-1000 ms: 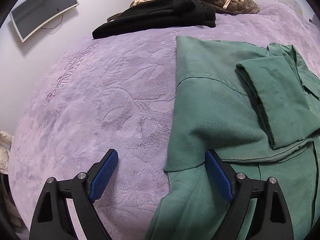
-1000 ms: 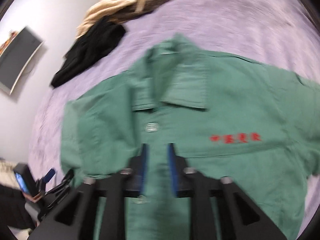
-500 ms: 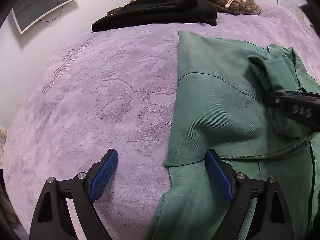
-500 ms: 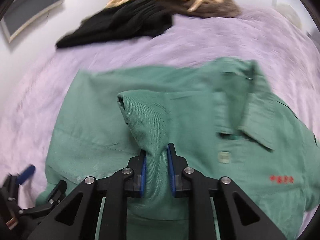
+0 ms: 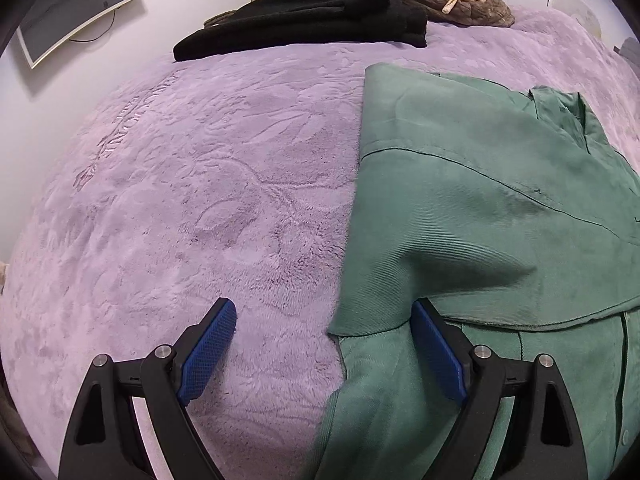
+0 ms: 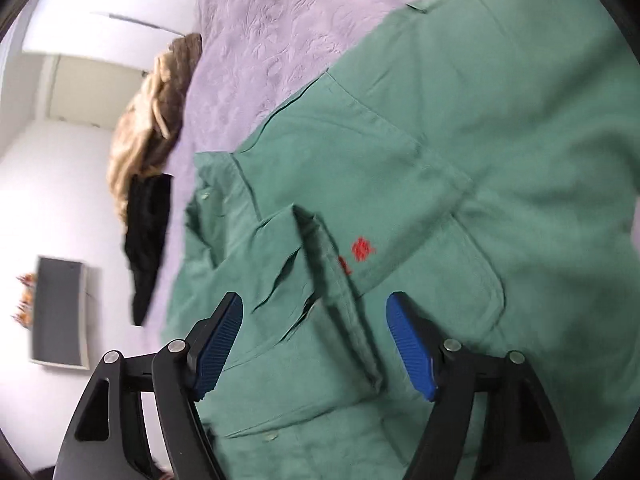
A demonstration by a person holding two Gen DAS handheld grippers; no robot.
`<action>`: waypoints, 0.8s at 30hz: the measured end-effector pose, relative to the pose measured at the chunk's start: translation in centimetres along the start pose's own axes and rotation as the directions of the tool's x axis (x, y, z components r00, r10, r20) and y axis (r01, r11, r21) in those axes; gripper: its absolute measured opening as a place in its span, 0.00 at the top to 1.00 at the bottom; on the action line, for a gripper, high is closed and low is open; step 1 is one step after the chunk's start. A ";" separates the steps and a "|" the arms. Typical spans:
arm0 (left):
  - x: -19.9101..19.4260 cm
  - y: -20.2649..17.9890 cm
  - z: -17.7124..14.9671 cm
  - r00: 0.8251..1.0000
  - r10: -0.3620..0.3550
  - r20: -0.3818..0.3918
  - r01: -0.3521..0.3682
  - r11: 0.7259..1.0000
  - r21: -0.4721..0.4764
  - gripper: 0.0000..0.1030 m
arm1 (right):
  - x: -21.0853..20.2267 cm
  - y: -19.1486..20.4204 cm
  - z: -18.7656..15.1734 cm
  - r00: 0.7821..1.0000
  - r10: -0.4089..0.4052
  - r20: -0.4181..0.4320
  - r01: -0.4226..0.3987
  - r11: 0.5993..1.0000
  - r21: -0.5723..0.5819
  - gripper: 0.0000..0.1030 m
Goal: Fold large clothes
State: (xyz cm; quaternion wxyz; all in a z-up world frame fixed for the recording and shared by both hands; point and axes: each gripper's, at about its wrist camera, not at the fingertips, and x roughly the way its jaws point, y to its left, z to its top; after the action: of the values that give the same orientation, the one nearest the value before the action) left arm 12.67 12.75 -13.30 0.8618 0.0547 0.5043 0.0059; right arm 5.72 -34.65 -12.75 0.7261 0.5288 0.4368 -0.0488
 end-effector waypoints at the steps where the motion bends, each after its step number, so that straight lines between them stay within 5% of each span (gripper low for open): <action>1: 0.0 0.0 0.0 1.000 -0.001 -0.002 0.001 1.000 0.003 0.13 | 0.2 0.1 -0.6 1.000 0.017 -0.020 -0.017 1.000 -0.003 0.25; 7: -1.0 0.1 0.4 0.999 -0.003 -0.045 0.004 1.000 0.031 0.13 | 1.6 1.0 -1.6 0.998 -0.039 -0.041 0.036 0.997 -0.064 0.25; 13: -5.2 1.7 2.8 0.991 -0.132 0.006 0.132 0.991 0.008 0.13 | 1.1 0.5 -1.8 0.999 -0.028 -0.040 0.026 0.999 -0.047 0.25; 17: -1.1 1.1 8.3 0.974 -0.220 -0.056 0.222 0.975 0.032 0.13 | 0.8 0.6 -2.0 0.998 -0.040 -0.040 0.038 0.998 -0.054 0.25; 24: 7.1 -1.2 15.1 0.954 -0.257 -0.152 0.256 0.966 -0.030 0.13 | 1.5 1.1 -2.2 0.996 -0.075 -0.057 0.068 0.992 -0.104 0.26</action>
State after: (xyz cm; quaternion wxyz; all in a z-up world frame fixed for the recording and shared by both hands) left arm 29.24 10.69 -12.30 0.8138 -0.0161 0.5723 -0.0993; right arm 5.97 -31.81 -13.13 0.7361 0.4765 0.4794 -0.0363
